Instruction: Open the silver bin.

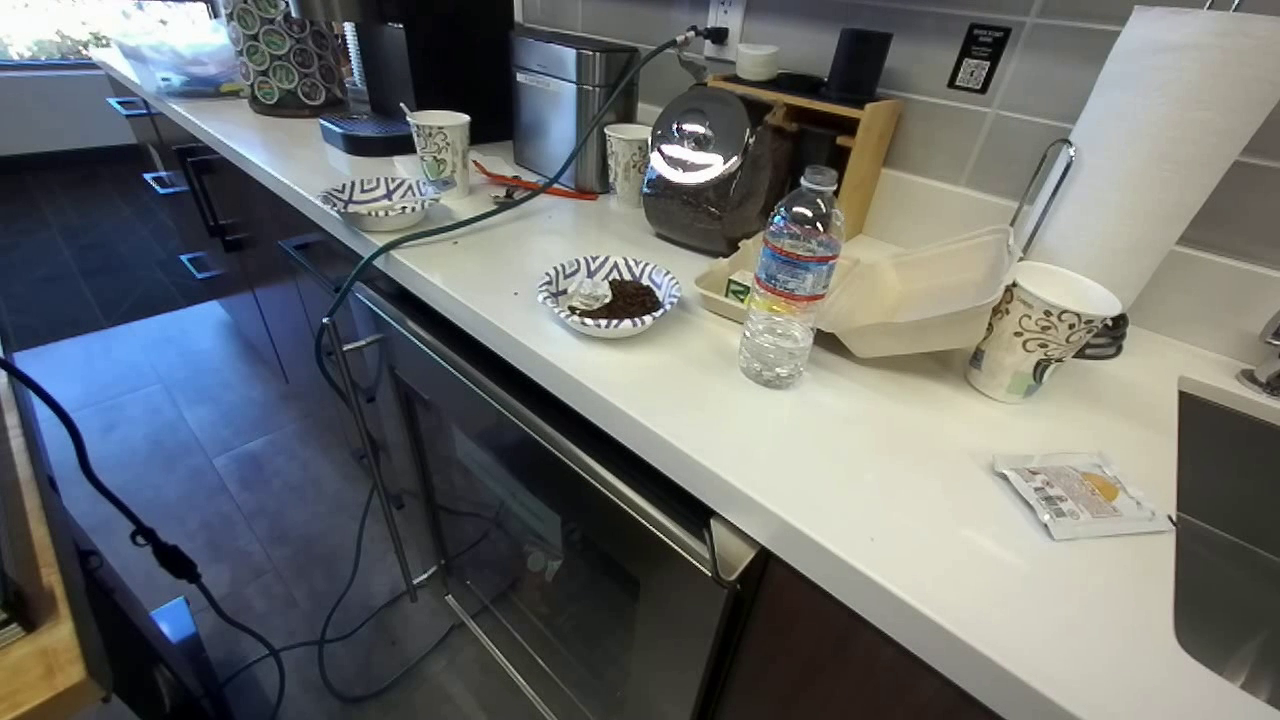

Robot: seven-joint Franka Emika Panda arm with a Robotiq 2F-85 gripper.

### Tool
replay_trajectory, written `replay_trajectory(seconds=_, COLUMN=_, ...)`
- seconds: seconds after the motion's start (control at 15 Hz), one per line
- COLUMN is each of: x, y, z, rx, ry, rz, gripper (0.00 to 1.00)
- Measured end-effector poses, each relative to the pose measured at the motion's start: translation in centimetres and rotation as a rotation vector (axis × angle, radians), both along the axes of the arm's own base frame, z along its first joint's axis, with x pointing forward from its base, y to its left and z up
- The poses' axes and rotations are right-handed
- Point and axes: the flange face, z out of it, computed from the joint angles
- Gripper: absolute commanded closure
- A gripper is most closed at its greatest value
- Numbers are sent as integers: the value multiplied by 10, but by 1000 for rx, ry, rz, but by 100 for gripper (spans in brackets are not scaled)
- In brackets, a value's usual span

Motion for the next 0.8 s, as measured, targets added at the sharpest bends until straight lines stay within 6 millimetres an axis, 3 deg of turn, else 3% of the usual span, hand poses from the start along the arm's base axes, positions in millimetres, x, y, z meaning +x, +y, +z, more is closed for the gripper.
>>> replay_trajectory(seconds=0.27, x=28, y=-23, z=-36, rx=-15, ry=-107, rz=100, gripper=0)
replay_trajectory(seconds=0.4, x=45, y=-34, z=-36, rx=-41, ry=-163, rz=111, gripper=0)
replay_trajectory(seconds=0.6, x=66, y=-24, z=-24, rx=-128, ry=-255, rz=172, gripper=0)
replay_trajectory(seconds=0.8, x=74, y=-7, z=-57, rx=-177, ry=-249, rz=194, gripper=0)
